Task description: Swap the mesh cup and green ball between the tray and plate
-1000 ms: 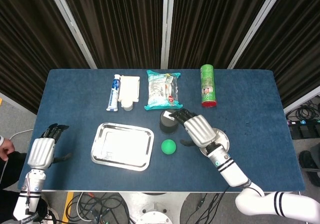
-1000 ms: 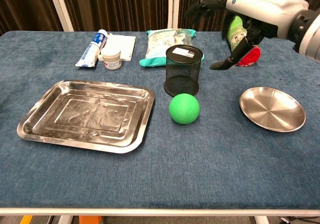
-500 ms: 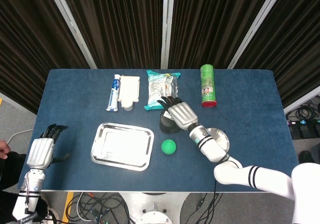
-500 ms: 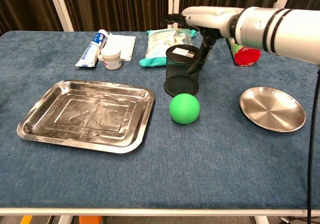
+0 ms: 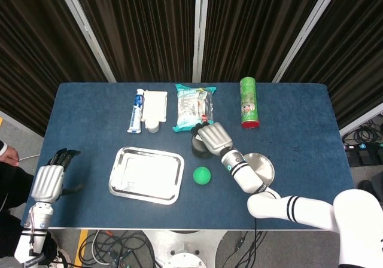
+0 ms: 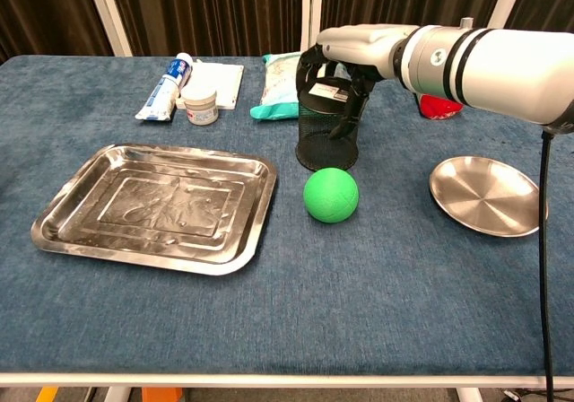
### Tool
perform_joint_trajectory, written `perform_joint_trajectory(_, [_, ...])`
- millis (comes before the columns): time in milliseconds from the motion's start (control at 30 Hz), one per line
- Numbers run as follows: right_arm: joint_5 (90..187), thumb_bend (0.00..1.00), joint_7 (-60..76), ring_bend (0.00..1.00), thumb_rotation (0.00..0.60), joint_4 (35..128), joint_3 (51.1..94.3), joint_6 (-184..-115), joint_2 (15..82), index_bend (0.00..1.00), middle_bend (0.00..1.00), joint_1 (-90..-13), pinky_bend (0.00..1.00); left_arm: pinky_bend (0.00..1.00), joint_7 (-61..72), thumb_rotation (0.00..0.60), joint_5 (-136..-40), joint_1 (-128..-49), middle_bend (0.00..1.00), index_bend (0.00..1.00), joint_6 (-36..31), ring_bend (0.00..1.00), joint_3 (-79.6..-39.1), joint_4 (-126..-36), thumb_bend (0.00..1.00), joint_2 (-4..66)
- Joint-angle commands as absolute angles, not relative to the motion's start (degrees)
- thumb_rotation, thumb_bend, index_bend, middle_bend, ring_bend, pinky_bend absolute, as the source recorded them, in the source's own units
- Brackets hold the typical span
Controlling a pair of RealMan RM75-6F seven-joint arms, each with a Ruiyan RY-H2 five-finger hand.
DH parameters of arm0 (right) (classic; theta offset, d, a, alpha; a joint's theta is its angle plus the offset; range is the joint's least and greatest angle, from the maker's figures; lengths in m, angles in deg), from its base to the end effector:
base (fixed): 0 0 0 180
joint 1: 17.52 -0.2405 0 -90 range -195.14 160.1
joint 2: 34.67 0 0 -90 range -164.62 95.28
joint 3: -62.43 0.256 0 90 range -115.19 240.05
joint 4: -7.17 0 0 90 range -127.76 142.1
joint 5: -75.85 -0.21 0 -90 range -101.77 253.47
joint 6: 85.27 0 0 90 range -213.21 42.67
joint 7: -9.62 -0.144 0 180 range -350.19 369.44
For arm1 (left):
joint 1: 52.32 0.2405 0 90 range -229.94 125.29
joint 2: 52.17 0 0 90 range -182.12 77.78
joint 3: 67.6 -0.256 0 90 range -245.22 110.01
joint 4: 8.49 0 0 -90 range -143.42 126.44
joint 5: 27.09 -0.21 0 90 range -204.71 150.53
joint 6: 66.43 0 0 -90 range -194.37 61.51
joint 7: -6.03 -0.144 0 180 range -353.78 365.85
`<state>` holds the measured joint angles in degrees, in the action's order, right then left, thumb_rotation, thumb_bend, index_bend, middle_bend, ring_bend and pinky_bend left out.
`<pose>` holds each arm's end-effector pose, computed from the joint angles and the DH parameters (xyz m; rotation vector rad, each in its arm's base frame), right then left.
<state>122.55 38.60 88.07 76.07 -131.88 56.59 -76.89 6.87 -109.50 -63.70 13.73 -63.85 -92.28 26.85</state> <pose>-0.0651 -0.3912 -0.0351 1.9952 -0.8871 0.8645 -0.2994 0.2188 0.0802 -1.3994 -1.0222 -1.0063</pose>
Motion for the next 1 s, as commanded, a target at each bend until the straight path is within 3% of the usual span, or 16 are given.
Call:
perform_joint_trajectory(33, [124.8,0.17,38.0,0.36,0.600,87.8,76.0,-135.1,57.3,0.49,0.37,-76.2,0.69,0.30,6.9,0.600,-109.5,-63.7,0.19,0.21,13.8,0.11,-63.8,-92.2,0.05,26.8])
perform_joint_trajectory(133, [127.0,0.18,36.9,0.38,0.600,89.9,76.3,-137.8,55.5,0.52,0.39,-74.9,0.70,0.30,7.0,0.600,-109.6,-63.7,0.19,0.21,13.8,0.11,-63.7,-92.3,0.05,26.7])
perform_joint_trajectory(333, [130.0,0.18,34.5,0.38,0.600,101.8,76.0,-142.9,45.0,0.52,0.40,-69.4,0.70,0.30,7.1,0.600,-109.7,-63.7,0.19,0.21,13.6,0.11,-63.7,-92.5,0.05,26.6])
perform_joint_trajectory(600, [131.5,0.18,29.8,0.38,0.600,115.2,71.3,-143.6,29.6,0.52,0.41,-60.8,0.70,0.30,6.9,0.600,-110.0,-64.3,0.19,0.21,12.9,0.11,-63.6,-92.3,0.05,27.0])
perform_joint_trajectory(1000, [131.5,0.18,25.1,0.38,0.600,112.5,66.8,-137.5,29.3,0.52,0.41,-57.7,0.70,0.30,6.3,0.600,-109.9,-64.7,0.19,0.21,12.3,0.11,-63.7,-92.5,0.05,27.2])
